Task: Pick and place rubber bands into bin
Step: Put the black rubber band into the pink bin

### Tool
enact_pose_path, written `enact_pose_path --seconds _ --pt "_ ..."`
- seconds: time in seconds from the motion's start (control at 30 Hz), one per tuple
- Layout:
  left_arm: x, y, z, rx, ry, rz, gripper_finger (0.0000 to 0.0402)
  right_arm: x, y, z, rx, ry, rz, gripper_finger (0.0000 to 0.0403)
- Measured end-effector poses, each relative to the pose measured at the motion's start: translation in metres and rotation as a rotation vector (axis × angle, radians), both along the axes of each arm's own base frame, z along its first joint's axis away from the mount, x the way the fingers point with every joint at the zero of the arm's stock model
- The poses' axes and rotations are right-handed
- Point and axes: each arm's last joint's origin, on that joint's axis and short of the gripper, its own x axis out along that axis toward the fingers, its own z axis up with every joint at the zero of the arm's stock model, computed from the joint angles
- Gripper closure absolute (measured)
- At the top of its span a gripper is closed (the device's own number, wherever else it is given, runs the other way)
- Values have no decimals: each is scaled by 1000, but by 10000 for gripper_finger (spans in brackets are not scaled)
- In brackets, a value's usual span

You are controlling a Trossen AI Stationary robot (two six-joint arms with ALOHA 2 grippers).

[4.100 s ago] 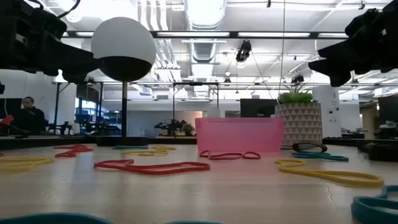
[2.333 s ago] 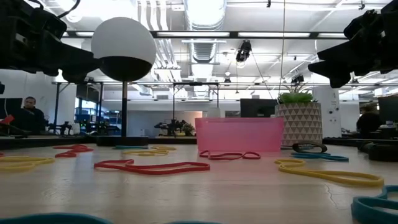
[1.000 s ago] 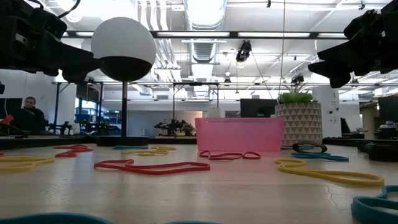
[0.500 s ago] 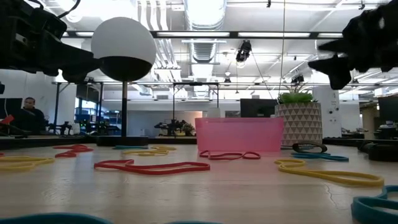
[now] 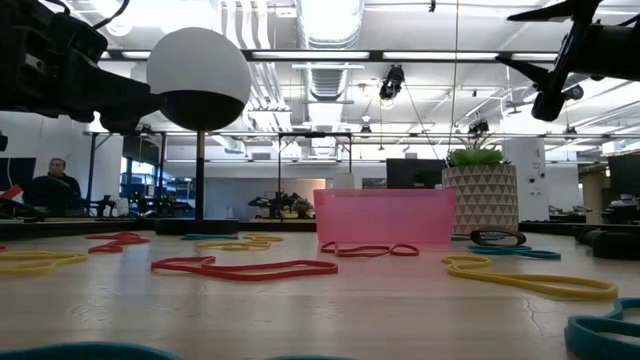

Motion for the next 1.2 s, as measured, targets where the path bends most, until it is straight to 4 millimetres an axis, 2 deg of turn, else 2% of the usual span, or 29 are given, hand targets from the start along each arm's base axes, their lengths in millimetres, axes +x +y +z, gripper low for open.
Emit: enact_pose_path --seconds 0.13,0.27,0.33,0.5,0.57,0.63,0.73,0.8,0.87,0.93,1.03,1.1,1.2 --pt "0 0 0 0 0 0 228 -1 0 1 -27 -5 -19 174" --pt "0 0 0 0 0 0 228 -1 -2 1 23 -15 -64 174" --pt "0 0 0 0 0 0 228 1 -2 0 -41 30 -102 174" --pt "0 0 0 0 0 0 228 10 5 7 -173 139 162 174" --pt "0 0 0 0 -1 0 228 14 8 15 -176 307 253 174" --pt "0 0 0 0 0 0 228 14 7 21 -151 594 271 174" --pt "0 0 0 0 0 0 228 2 4 31 -69 1054 178 175" --pt "0 0 0 0 0 0 228 -7 2 45 31 1264 85 174" --pt "0 0 0 0 0 0 228 -13 1 59 59 1425 19 175" --pt "0 0 0 0 0 0 228 -13 0 70 51 1512 -1 175" --pt "0 0 0 0 0 0 228 -7 0 82 106 1548 -29 175" --pt "0 0 0 0 0 0 228 -5 0 83 202 1570 -58 175" --pt "0 0 0 0 -1 0 228 -1 0 74 278 1634 -69 175"
